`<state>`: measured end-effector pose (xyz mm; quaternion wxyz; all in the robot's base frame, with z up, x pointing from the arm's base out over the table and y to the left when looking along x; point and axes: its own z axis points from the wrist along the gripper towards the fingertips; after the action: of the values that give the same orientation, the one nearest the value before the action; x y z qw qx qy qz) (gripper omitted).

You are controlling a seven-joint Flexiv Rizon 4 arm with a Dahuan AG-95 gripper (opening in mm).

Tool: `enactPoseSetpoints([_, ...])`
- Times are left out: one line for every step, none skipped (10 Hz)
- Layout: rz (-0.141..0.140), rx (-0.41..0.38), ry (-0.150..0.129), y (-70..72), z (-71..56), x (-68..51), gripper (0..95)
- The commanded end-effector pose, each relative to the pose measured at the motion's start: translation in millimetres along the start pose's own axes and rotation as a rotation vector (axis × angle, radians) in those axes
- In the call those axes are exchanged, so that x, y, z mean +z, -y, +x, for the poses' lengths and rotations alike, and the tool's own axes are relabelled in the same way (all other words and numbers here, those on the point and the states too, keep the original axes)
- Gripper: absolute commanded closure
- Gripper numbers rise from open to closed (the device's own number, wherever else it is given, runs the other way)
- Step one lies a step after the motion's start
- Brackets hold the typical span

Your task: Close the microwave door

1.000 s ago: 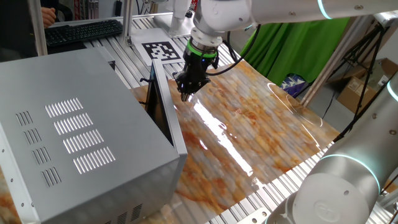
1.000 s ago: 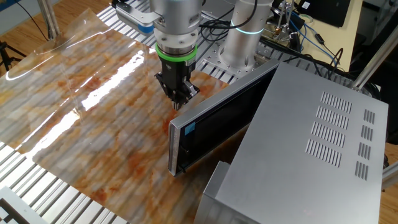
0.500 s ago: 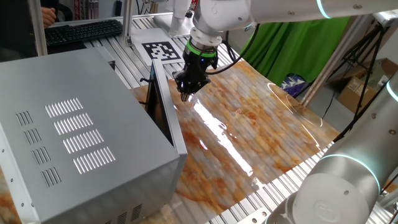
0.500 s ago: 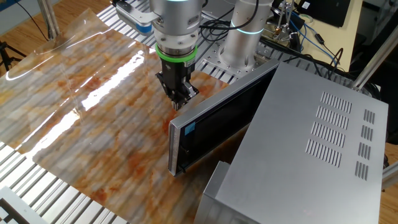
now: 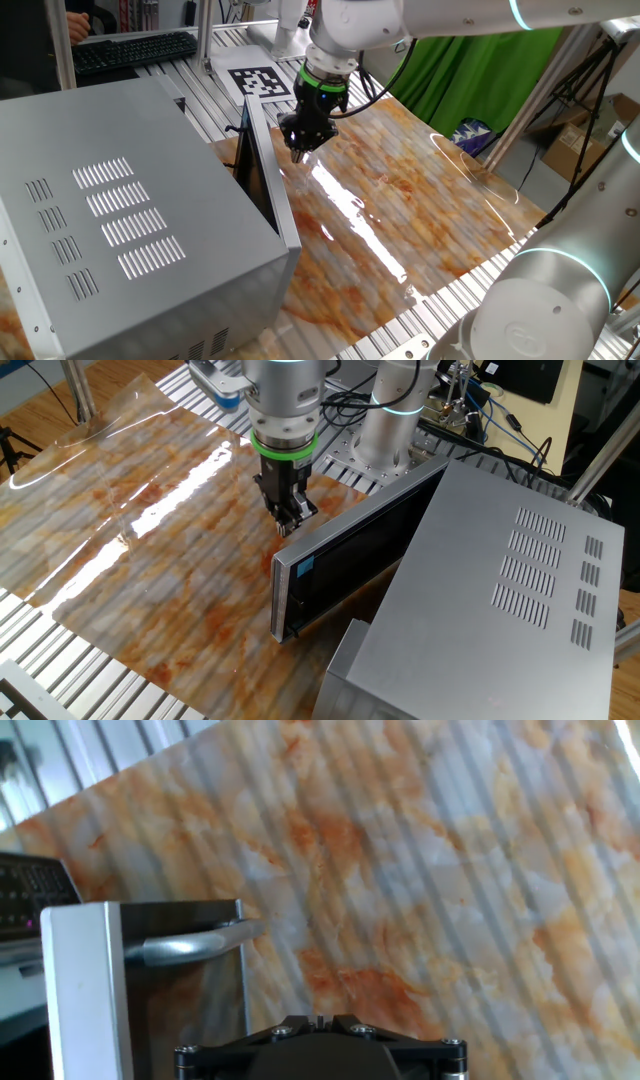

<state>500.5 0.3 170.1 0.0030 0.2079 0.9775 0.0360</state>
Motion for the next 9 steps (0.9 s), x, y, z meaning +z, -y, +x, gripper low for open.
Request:
enactPoseSetpoints([0.000,-0.040,0.002,-0.8,-2.4,-0.1,95.0])
enactPoseSetpoints([-0.001,-0.042,0.002,-1.2,-3.5,-0.8,95.0])
enactPoseSetpoints([-0.001,-0.050,0.002,-2.2,-6.4,-2.5,95.0])
enactPoseSetpoints([-0.002,-0.054,0.002,-2.7,-8.2,-3.4,95.0])
enactPoseSetpoints([-0.001,-0.056,0.001,-3.4,-11.2,-5.0,95.0])
enactPoseSetpoints([-0.001,-0.061,0.002,-3.8,-12.7,-5.8,95.0])
enactPoseSetpoints([-0.001,-0.071,0.003,-4.4,-14.1,-6.2,95.0])
enactPoseSetpoints([-0.001,-0.075,0.003,-4.7,-15.5,-6.7,95.0])
enactPoseSetpoints([-0.001,-0.079,0.003,-5.4,-17.9,-7.6,95.0])
